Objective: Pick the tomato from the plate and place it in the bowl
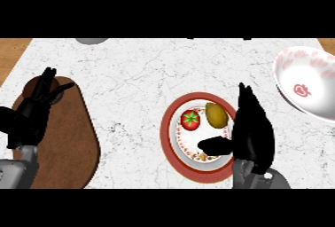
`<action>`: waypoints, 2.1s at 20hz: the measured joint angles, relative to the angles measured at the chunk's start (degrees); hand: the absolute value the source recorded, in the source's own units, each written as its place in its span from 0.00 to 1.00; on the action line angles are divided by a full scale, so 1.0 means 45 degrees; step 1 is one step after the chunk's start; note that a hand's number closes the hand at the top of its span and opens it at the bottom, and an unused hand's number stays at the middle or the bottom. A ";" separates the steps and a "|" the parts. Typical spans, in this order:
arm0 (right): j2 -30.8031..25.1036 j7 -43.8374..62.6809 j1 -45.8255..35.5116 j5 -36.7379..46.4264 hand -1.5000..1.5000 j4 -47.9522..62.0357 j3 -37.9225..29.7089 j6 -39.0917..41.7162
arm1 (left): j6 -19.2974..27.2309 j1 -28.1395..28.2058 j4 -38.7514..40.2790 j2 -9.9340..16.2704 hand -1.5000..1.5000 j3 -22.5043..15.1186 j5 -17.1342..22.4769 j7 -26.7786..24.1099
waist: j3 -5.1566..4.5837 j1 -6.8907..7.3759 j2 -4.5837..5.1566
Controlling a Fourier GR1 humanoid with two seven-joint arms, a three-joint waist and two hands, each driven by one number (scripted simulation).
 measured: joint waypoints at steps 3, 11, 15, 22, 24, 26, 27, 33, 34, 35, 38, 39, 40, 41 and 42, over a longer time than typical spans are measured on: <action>-0.0008 0.0097 -0.0736 -0.1260 0.00 0.0652 -0.0429 0.0514 | -0.0043 0.0009 0.0031 -0.0075 0.50 -0.0046 -0.0036 0.0004 | 0.0007 0.0036 -0.0005; -0.0032 0.0196 -0.1639 -0.3929 0.00 0.2932 -0.1062 0.1291 | -0.0120 -0.0040 0.0055 -0.0128 0.50 0.0024 -0.0077 0.0093 | 0.0018 0.0054 -0.0018; -0.0047 0.0253 -0.2239 -0.4211 0.00 0.3924 -0.1071 0.1493 | -0.0137 0.0053 0.0081 -0.0148 0.50 0.0144 -0.0117 0.0020 | 0.0018 -0.0002 -0.0040; -0.0069 0.0237 -0.3151 -0.3112 0.00 0.5102 -0.0559 0.1540 | -0.0393 0.0131 0.0243 -0.0138 0.50 0.0372 -0.0087 -0.0085 | 0.0019 -0.0110 -0.0062; -0.0077 0.0223 -0.3184 -0.3127 0.00 0.5397 -0.0384 0.1458 | -0.0326 0.0104 0.0165 -0.0209 0.50 0.0347 -0.0190 -0.0014 | 0.0023 -0.0109 -0.0066; -0.0084 0.0229 -0.3168 -0.3278 0.00 0.5659 -0.0236 0.1341 | -0.0308 0.0202 -0.0090 -0.0227 0.50 0.0338 -0.0239 0.0093 | 0.0027 -0.0075 -0.0070; -0.0084 0.0188 -0.3159 -0.3390 0.00 0.5926 -0.0176 0.1248 | -0.0350 0.0184 -0.0172 -0.0183 0.50 0.0362 -0.0239 0.0173 | 0.0029 -0.0055 -0.0066; -0.0093 0.0195 -0.3252 -0.4075 0.00 0.6737 0.0157 0.0792 | -0.0458 0.0175 -0.0292 -0.0237 0.50 0.0467 -0.0291 0.0343 | 0.0033 -0.0068 -0.0061; -0.0093 0.0206 -0.3180 -0.4131 0.00 0.6774 0.0287 0.0681 | -0.0455 0.0192 -0.0146 -0.0299 0.50 0.0479 -0.0347 0.0208 | 0.0032 -0.0090 -0.0059; -0.0094 0.0207 -0.3120 -0.4146 0.00 0.6815 0.0401 0.0569 | -0.0536 0.0178 -0.0045 -0.0264 0.50 0.0576 -0.0325 0.0122 | 0.0031 -0.0106 -0.0059; -0.0098 0.0161 -0.3272 -0.4185 0.00 0.7240 0.0535 0.0271 | -0.0532 0.0029 -0.0014 -0.0335 0.50 0.0639 -0.0369 0.0247 | 0.0032 -0.0107 -0.0055; -0.0099 0.0164 -0.3202 -0.4115 0.00 0.7232 0.0575 0.0204 | -0.0480 0.0065 -0.0140 -0.0376 0.50 0.0619 -0.0407 0.0348 | 0.0032 -0.0118 -0.0066; -0.0103 0.0035 -0.3153 -0.4035 0.00 0.7442 0.0553 0.0115 | -0.0426 0.0102 -0.0143 -0.0465 0.50 0.0572 -0.0494 0.0306 | 0.0028 -0.0124 -0.0070; -0.0106 0.0077 -0.3229 -0.4042 0.00 0.7492 0.0587 0.0046 | -0.0455 0.0098 -0.0041 -0.0507 0.50 0.0588 -0.0505 0.0250 | 0.0028 -0.0132 -0.0067; -0.0114 0.0048 -0.3284 -0.4071 0.00 0.7733 0.0605 -0.0078 | -0.0538 0.0195 -0.0150 -0.0475 0.50 0.0616 -0.0476 0.0231 | 0.0022 -0.0089 -0.0072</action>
